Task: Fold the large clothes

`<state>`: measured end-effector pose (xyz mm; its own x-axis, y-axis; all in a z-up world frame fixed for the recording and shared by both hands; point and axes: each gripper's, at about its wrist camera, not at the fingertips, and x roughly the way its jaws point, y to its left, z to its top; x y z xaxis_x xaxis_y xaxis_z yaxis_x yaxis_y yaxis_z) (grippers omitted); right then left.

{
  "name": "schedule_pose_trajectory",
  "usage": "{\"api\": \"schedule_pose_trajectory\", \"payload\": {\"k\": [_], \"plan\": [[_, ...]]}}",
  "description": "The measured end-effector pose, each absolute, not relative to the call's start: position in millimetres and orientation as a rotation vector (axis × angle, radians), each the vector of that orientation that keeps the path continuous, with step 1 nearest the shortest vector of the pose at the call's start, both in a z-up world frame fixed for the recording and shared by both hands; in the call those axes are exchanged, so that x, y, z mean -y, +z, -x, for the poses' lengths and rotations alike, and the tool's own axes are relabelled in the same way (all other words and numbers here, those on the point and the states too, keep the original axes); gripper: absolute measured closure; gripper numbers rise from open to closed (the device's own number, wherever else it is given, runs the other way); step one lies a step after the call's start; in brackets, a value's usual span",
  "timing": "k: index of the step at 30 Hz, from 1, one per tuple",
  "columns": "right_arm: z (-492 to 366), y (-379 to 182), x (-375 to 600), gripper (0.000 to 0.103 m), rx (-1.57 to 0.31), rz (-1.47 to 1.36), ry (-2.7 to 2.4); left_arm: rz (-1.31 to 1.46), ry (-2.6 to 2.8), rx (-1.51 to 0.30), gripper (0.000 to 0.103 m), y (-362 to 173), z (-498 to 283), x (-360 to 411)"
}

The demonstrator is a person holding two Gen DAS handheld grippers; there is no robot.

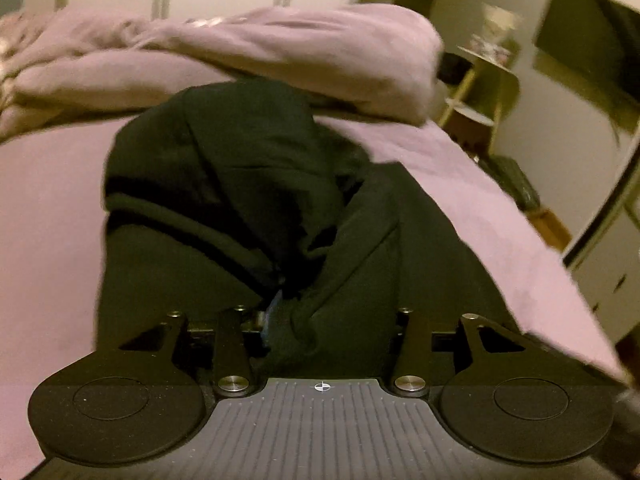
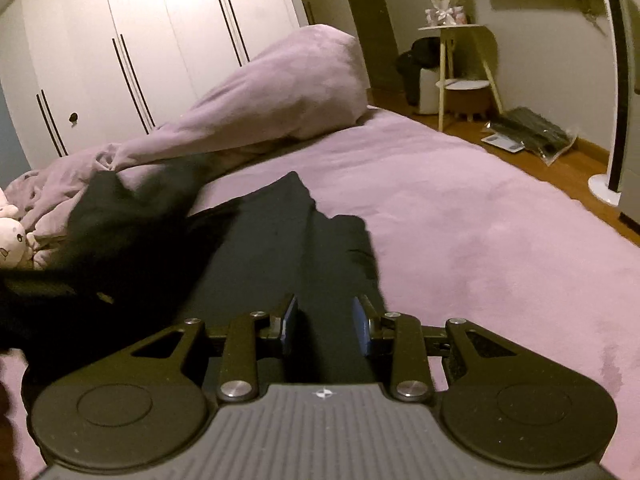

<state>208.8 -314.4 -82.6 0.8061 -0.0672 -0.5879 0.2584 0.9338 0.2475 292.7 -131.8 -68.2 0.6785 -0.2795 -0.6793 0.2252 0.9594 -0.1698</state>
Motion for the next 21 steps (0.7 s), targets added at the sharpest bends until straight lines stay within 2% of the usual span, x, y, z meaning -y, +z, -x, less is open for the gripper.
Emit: {"api": "schedule_pose_trajectory", "payload": {"k": [4, 14, 16, 21], "plan": [[-208.2, -82.6, 322.1, 0.073, -0.625, -0.325, -0.177, -0.014, -0.290, -0.722, 0.037, -78.4, -285.4, 148.5], [-205.8, -87.4, 329.9, 0.071, -0.662, -0.330, -0.222, -0.081, -0.314, -0.690, 0.028, -84.6, -285.3, 158.0], [-209.5, -92.8, 328.5, 0.070, -0.681, -0.305, -0.217, -0.167, -0.325, -0.679, 0.023, -93.2, -285.8, 166.7], [-208.6, -89.6, 329.4, 0.070, -0.682, -0.297, -0.210, -0.198, -0.326, -0.665, 0.022, -85.3, -282.6, 167.7]]}}
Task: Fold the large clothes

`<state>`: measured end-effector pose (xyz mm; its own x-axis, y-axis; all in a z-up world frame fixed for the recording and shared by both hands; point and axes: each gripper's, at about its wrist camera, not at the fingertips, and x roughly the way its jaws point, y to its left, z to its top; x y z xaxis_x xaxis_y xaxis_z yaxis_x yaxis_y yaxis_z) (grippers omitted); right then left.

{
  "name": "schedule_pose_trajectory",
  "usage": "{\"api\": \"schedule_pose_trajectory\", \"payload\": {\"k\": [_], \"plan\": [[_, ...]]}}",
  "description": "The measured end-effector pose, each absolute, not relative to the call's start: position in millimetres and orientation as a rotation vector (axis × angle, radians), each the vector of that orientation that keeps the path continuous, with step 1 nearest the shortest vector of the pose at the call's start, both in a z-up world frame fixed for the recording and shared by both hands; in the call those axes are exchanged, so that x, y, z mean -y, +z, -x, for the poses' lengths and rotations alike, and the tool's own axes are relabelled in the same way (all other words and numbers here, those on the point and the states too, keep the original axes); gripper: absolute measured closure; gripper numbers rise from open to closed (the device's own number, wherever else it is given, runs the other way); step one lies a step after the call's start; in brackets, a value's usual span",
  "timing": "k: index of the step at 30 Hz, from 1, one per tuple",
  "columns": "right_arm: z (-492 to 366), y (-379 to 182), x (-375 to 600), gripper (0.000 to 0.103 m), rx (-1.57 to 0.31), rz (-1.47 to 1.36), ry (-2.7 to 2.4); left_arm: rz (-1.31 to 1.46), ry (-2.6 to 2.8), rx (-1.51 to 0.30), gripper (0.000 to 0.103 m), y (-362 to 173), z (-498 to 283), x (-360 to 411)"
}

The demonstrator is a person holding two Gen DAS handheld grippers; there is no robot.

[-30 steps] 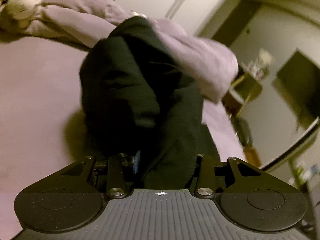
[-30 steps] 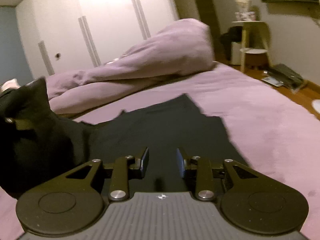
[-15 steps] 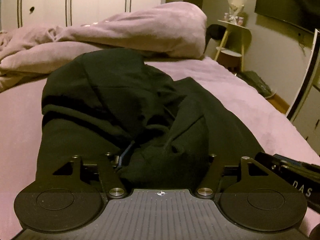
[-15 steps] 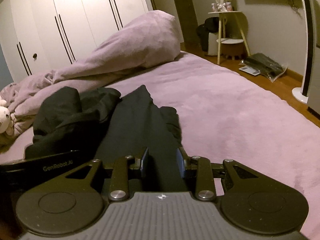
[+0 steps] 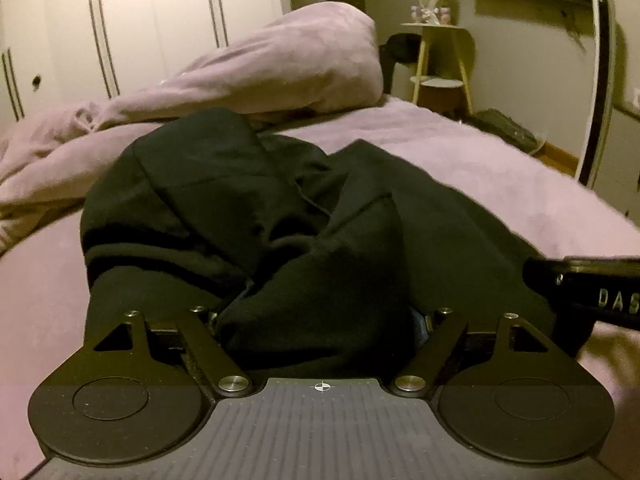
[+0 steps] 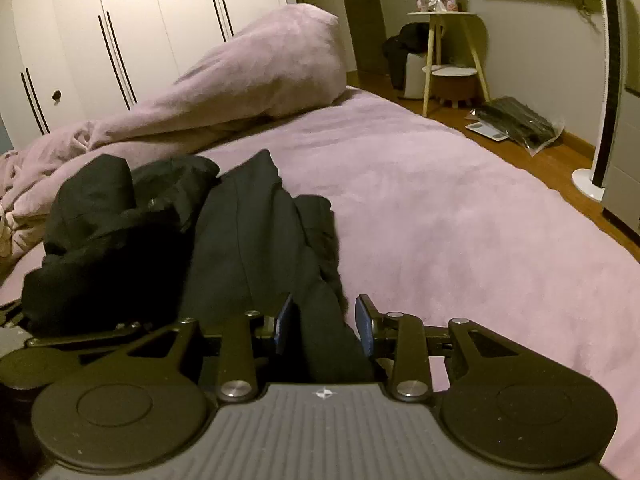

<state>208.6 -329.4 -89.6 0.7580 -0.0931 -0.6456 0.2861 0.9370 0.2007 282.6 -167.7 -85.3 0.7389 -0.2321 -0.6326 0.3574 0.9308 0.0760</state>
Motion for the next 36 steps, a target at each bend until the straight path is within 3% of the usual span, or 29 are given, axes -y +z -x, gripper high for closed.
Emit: {"api": "schedule_pose_trajectory", "payload": {"k": [7, 21, 26, 36], "plan": [[-208.3, -86.8, 330.5, 0.070, -0.689, -0.280, -0.193, -0.094, -0.313, -0.660, 0.020, -50.5, -283.8, 147.9], [-216.6, -69.7, 336.6, 0.070, -0.651, -0.322, -0.129, -0.028, -0.391, -0.599, 0.017, -67.8, -271.4, 132.0], [-225.5, -63.4, 346.1, 0.069, -0.650, -0.445, -0.035, -0.180, -0.394, -0.566, 0.017, -72.2, -256.3, 140.9], [-235.9, -30.5, 321.0, 0.068, -0.598, -0.445, 0.206, 0.007, -0.431, -0.575, 0.015, -61.6, -247.6, 114.1]]}}
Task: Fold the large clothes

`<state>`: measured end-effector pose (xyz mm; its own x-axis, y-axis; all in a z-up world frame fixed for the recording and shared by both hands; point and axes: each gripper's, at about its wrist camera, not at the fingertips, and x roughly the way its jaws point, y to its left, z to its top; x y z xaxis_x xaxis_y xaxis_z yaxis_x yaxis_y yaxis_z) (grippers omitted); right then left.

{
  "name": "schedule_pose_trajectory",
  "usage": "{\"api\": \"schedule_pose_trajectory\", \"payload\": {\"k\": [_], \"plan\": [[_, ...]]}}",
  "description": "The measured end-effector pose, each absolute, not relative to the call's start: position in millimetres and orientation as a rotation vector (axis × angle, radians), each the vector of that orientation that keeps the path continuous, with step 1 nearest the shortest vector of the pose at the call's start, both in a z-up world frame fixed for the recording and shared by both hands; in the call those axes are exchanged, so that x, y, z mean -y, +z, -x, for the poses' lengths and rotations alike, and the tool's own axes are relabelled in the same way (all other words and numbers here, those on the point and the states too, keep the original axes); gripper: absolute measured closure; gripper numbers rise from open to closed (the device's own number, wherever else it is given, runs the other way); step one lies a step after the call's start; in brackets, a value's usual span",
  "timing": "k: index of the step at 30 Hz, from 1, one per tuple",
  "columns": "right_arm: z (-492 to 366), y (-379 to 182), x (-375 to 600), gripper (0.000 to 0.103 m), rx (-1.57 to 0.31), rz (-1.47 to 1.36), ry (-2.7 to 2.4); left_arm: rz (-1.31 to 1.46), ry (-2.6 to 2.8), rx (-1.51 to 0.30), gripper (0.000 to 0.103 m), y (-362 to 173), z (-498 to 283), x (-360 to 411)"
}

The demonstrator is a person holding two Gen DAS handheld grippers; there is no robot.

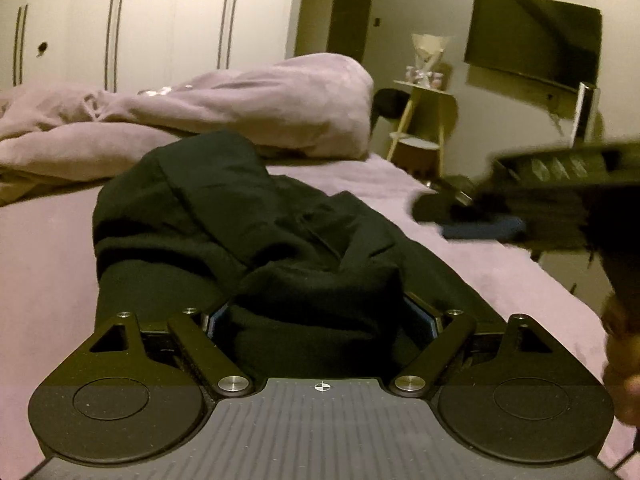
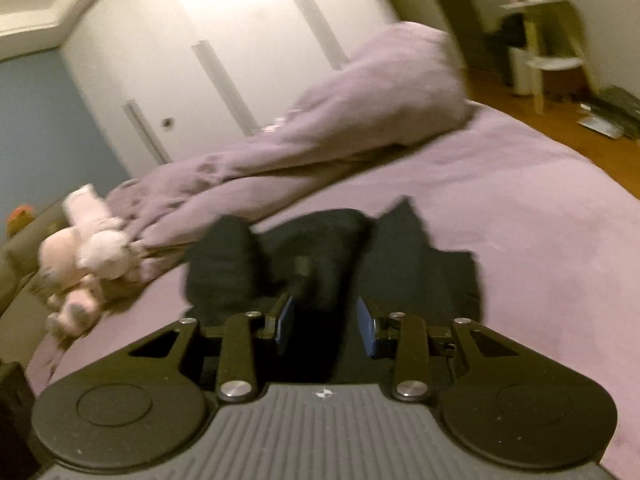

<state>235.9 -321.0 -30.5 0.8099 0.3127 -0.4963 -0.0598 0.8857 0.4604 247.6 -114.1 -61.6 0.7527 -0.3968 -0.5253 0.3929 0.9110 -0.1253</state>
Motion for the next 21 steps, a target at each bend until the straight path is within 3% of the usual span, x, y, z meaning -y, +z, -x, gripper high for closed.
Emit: {"api": "schedule_pose_trajectory", "payload": {"k": [4, 8, 15, 21], "plan": [[-252.4, -27.7, 303.1, 0.068, -0.623, -0.420, 0.323, -0.066, -0.445, -0.569, 0.015, -60.8, -239.7, 117.2], [-275.8, -58.6, 302.8, 0.068, -0.785, -0.459, 0.354, -0.076, -0.492, -0.585, 0.015, -51.0, -219.5, 99.0], [-275.5, -87.9, 305.2, 0.069, -0.860, -0.424, 0.303, 0.252, -0.405, -0.542, 0.014, -11.6, -205.9, 10.9], [-278.0, -86.4, 315.8, 0.064, -0.875, -0.486, 0.323, 0.404, -0.025, -0.667, 0.017, -51.8, -273.3, -39.7]]}}
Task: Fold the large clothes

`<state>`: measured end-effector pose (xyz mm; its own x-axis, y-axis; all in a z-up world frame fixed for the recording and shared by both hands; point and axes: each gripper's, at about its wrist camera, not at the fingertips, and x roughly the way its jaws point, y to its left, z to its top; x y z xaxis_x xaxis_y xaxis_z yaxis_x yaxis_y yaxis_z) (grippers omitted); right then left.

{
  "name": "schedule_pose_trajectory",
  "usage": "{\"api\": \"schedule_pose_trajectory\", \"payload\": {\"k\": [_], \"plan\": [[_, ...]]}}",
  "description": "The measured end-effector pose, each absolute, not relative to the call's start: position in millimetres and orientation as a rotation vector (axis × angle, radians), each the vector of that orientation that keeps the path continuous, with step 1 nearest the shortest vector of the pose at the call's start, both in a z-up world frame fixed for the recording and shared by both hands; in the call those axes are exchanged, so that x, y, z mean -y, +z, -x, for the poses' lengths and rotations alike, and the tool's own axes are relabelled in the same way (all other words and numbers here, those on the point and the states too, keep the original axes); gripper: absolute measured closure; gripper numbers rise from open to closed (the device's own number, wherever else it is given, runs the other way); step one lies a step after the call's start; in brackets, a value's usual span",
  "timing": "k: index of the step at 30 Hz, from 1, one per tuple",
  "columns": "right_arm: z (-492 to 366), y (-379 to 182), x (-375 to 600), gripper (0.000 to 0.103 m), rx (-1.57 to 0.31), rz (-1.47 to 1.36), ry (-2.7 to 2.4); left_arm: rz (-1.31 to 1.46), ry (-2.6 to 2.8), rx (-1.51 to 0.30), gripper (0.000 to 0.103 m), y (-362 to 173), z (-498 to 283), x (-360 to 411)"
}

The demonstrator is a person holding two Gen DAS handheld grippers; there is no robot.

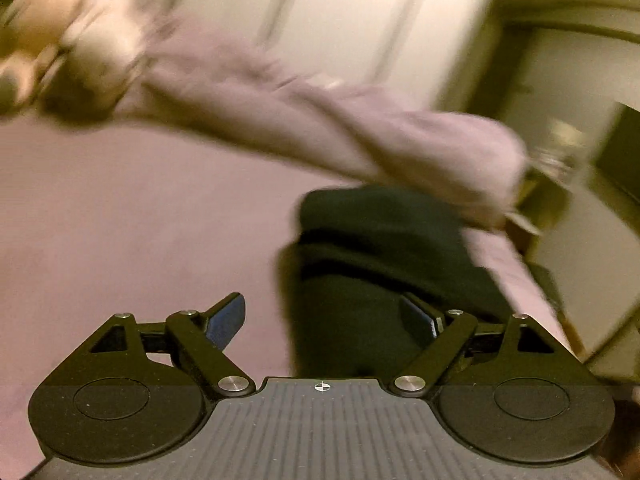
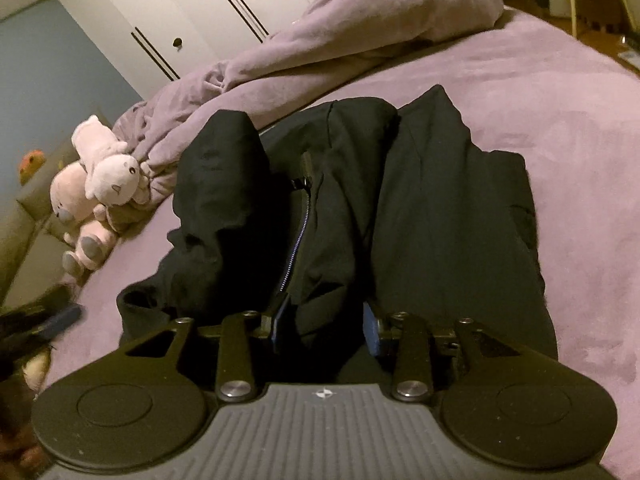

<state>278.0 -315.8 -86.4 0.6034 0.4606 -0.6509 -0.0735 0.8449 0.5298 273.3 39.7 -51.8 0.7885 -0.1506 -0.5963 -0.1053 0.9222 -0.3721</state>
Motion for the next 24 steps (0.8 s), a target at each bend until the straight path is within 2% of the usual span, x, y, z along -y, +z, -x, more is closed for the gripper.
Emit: {"api": "schedule_pose_trajectory", "payload": {"k": [3, 10, 12, 17, 21, 23, 24], "plan": [[-281.7, -88.0, 325.9, 0.059, -0.883, -0.553, 0.337, 0.587, -0.006, -0.846, 0.025, -90.7, -313.2, -46.8], [-307.2, -89.9, 354.7, 0.028, -0.864, -0.767, 0.326, 0.707, -0.106, -0.813, 0.025, -96.1, -324.0, -40.8], [-324.6, -96.3, 353.7, 0.024, -0.891, -0.810, 0.347, 0.692, -0.144, -0.830, 0.023, -94.3, -324.8, -31.3], [-362.1, -105.4, 330.9, 0.019, -0.955, -0.896, 0.438, 0.621, -0.133, -0.818, 0.021, -93.9, -321.8, -17.2], [-378.9, -95.8, 301.6, 0.019, -0.970, -0.805, 0.492, 0.606, -0.124, -0.819, 0.021, -93.4, -318.6, -14.2], [-381.7, -91.3, 288.2, 0.020, -0.977, -0.728, 0.493, 0.607, -0.118, -0.828, 0.020, -93.7, -320.7, -14.5], [-381.1, -88.6, 281.8, 0.026, -0.971, -0.685, 0.499, 0.613, -0.118, -0.837, 0.020, -93.6, -321.5, -15.5]]}}
